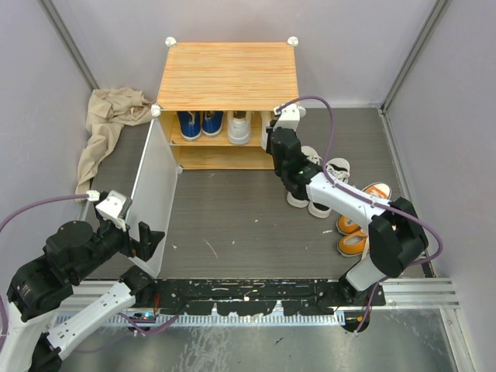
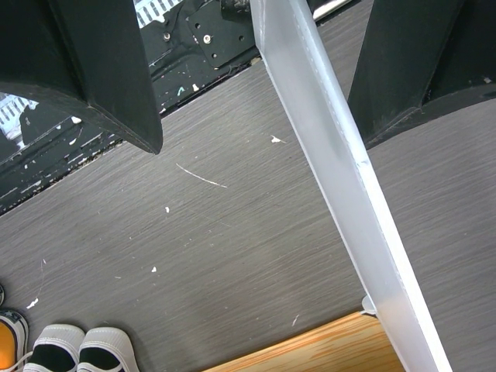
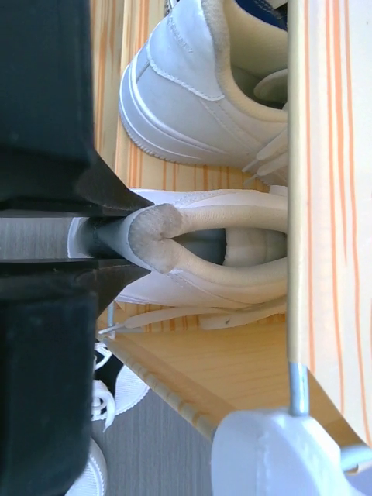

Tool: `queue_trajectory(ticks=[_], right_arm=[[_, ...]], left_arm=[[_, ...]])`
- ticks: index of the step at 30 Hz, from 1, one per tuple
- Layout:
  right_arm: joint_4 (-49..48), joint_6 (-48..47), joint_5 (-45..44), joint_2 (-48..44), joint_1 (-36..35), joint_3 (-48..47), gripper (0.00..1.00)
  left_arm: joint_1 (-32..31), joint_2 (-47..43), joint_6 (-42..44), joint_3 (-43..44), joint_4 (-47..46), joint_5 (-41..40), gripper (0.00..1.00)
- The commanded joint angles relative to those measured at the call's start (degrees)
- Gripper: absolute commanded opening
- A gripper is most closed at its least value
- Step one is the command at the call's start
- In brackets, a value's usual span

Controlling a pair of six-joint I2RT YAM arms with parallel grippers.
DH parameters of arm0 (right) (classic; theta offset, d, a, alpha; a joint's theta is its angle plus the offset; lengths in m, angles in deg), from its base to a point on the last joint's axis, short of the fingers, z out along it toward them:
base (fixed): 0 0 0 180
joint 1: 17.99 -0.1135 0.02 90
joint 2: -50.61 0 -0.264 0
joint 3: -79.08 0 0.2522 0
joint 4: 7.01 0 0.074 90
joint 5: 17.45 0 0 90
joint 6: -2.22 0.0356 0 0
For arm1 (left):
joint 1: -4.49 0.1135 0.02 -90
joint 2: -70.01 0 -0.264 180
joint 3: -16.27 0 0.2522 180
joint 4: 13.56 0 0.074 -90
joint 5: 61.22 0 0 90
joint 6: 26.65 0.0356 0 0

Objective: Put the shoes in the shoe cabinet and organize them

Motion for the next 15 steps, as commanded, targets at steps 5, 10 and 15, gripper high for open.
queue_trajectory(ticks=[5,10,15], right_arm=[[-27.2,-2.2,-2.6,-4.3,0.7,9.6,0.01],[-33.1,-3.7,-2.8,-4.1,0.6,10.2,0.01],[-30.9,-4.1,-3.1,-1.7,0.7,5.2,0.01]], left_arm=[[0.1,-0.1,1.0,0.1,-3.0,-0.2,0.98],[0.1,0.4,1.0,0.2,-2.9,-0.3,0.98],[0.1,1.0,1.0,0.2,-2.9,-0.4,0.98]])
